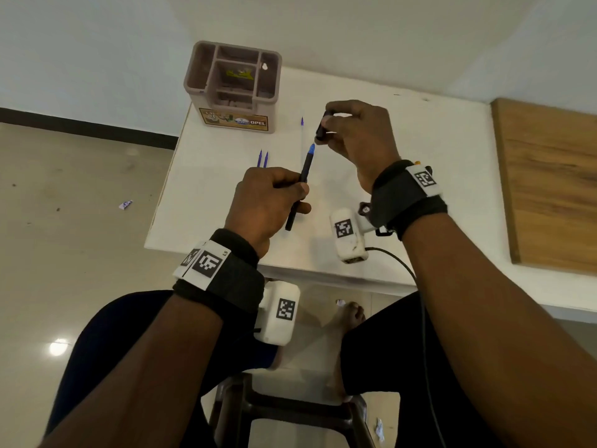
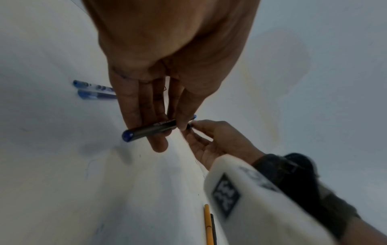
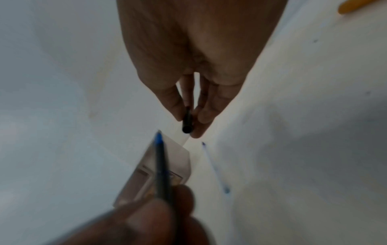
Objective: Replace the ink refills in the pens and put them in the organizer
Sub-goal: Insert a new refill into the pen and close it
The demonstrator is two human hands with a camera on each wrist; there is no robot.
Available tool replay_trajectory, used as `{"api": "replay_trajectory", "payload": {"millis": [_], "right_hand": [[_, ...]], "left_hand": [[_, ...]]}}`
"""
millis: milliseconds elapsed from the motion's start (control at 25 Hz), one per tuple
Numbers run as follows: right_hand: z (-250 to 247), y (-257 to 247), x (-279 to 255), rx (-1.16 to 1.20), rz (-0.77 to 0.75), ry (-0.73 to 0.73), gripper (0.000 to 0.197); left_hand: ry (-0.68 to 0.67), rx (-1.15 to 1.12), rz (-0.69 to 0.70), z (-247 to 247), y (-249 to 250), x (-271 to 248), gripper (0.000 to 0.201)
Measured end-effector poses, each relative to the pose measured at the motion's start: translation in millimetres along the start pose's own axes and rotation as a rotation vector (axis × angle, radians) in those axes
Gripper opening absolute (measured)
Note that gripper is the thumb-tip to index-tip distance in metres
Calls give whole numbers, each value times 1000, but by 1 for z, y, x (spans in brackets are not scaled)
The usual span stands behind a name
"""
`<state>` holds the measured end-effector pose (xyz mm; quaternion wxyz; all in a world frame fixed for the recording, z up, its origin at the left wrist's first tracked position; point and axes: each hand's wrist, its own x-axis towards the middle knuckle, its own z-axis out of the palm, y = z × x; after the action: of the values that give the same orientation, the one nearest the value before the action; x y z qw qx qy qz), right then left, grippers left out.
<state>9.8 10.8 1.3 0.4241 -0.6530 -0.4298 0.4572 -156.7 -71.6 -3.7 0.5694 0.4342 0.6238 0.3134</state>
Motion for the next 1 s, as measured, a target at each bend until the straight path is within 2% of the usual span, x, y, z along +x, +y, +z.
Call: {"api": "replay_trajectory", "payload": {"millis": [80, 200, 520, 720, 1000], "right_hand": [[-9, -8, -14, 79, -48, -19, 25], [-20, -7, -24, -22, -151, -20, 27], [-47, -5, -33, -34, -188, -40, 26], [-51, 1, -38, -172, -235, -76, 24], [-46, 6, -42, -154, -252, 27, 26]], "left_hand": [[-12, -8, 4, 2, 3, -3, 23], [-31, -9, 12, 10, 8, -7, 23], [-44, -4, 29, 28, 13, -10, 23], [-32, -48, 52, 40, 21, -6, 21], [34, -40, 125, 52, 21, 0, 27]]}}
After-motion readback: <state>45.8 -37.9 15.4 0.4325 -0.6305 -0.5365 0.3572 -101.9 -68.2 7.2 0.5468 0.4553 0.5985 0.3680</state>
